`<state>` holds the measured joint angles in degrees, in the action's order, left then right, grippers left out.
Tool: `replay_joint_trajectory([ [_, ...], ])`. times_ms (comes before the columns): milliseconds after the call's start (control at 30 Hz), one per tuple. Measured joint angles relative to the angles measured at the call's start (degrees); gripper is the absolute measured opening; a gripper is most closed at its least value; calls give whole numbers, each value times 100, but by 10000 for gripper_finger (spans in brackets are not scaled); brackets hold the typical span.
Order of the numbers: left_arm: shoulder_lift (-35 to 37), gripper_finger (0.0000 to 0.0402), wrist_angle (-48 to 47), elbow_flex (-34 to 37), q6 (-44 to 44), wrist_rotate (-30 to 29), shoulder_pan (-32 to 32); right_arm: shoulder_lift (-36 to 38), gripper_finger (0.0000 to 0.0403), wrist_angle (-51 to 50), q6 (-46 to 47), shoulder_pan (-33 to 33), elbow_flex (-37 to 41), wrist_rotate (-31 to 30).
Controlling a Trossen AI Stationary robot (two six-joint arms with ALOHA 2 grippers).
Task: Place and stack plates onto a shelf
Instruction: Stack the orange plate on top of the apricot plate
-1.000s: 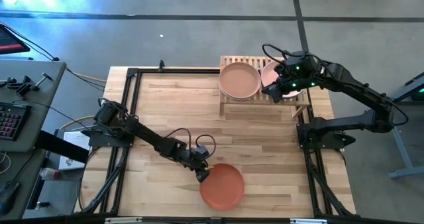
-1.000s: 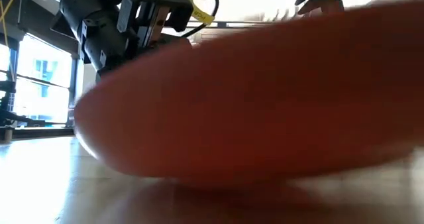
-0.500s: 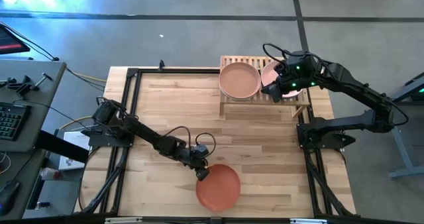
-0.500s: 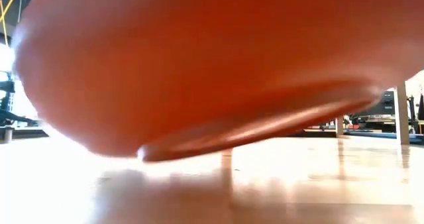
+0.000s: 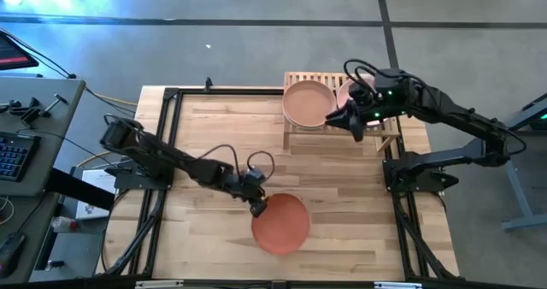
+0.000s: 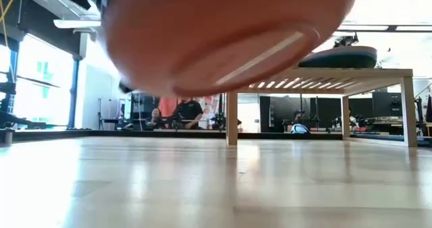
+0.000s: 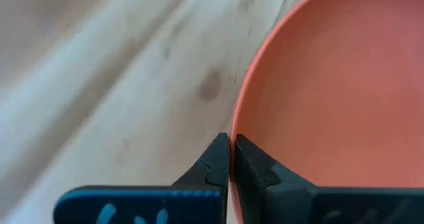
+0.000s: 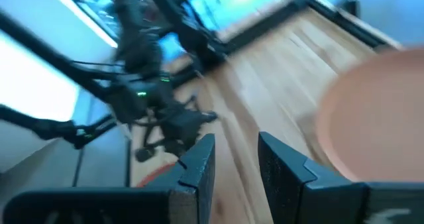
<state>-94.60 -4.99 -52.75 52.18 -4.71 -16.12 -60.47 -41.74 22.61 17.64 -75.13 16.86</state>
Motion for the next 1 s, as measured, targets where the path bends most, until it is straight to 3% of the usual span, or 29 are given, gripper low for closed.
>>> replay_joint_trajectory([
  [267, 917, 0, -913, -113, -759, -264, 459, 0, 97, 1213, -200, -374, -2, 111],
  [500, 1475, 0, -2300, -740, -1516, -309, 919, -2, 116, 2010, -365, -497, -5, -360],
  [667, 1578, 0, -3635, -1486, -1761, -341, 1184, -72, 150, 1987, -263, -495, -9, -1081],
  [1000, 1558, 0, -4917, -2229, -2142, -427, 1549, -755, 150, 1496, 709, -761, -4, -1062],
])
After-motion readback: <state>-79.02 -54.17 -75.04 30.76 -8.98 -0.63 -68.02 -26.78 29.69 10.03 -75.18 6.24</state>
